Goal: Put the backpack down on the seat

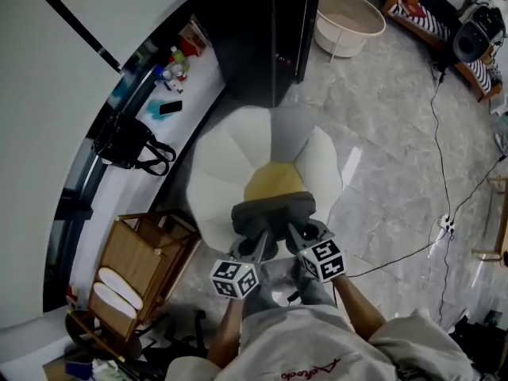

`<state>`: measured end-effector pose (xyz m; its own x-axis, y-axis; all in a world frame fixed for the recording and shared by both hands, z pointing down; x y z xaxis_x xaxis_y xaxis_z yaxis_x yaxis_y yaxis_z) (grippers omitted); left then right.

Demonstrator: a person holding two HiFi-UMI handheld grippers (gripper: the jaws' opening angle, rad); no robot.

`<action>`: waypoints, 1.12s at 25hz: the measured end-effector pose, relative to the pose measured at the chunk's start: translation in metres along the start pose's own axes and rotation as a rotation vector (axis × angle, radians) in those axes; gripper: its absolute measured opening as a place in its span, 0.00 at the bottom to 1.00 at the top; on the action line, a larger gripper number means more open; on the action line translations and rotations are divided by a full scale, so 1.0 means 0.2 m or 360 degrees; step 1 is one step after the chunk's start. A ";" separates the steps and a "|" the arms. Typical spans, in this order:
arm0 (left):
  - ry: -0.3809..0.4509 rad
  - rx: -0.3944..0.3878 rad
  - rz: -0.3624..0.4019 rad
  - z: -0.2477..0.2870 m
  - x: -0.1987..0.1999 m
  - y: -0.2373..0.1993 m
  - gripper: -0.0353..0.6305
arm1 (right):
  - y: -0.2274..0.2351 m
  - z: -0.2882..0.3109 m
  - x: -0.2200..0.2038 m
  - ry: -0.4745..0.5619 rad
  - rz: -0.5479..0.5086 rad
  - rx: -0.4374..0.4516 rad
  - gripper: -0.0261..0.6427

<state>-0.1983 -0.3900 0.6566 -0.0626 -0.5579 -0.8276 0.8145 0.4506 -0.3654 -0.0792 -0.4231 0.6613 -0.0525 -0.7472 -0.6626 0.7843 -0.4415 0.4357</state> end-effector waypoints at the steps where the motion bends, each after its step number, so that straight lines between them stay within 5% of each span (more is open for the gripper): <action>1: -0.0016 -0.0002 -0.0021 0.00 -0.03 0.00 0.13 | 0.01 0.00 -0.03 -0.0022 0.0008 -0.0005 0.11; 17: -0.0139 -0.0046 -0.0116 0.18 -0.27 -0.17 0.13 | 0.17 0.21 -0.21 -0.0205 0.0048 -0.0042 0.11; 28: -0.0076 -0.0026 -0.0043 0.42 -0.09 -0.41 0.13 | 0.31 0.49 0.06 -0.0117 0.0004 -0.0066 0.11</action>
<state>-0.2155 -0.4749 0.7378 -0.0567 -0.6023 -0.7963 0.8035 0.4459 -0.3944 -0.0915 -0.5071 0.7402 -0.0946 -0.7834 -0.6143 0.8093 -0.4198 0.4108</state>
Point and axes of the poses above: the fingertips, and each gripper's own axes: z forward along the fingers, y to its right, x out of its top, the point moved 4 cm from there along -z, backward along the fingers, and after that the axes turned 15 degrees about z, right-handed, at the moved point
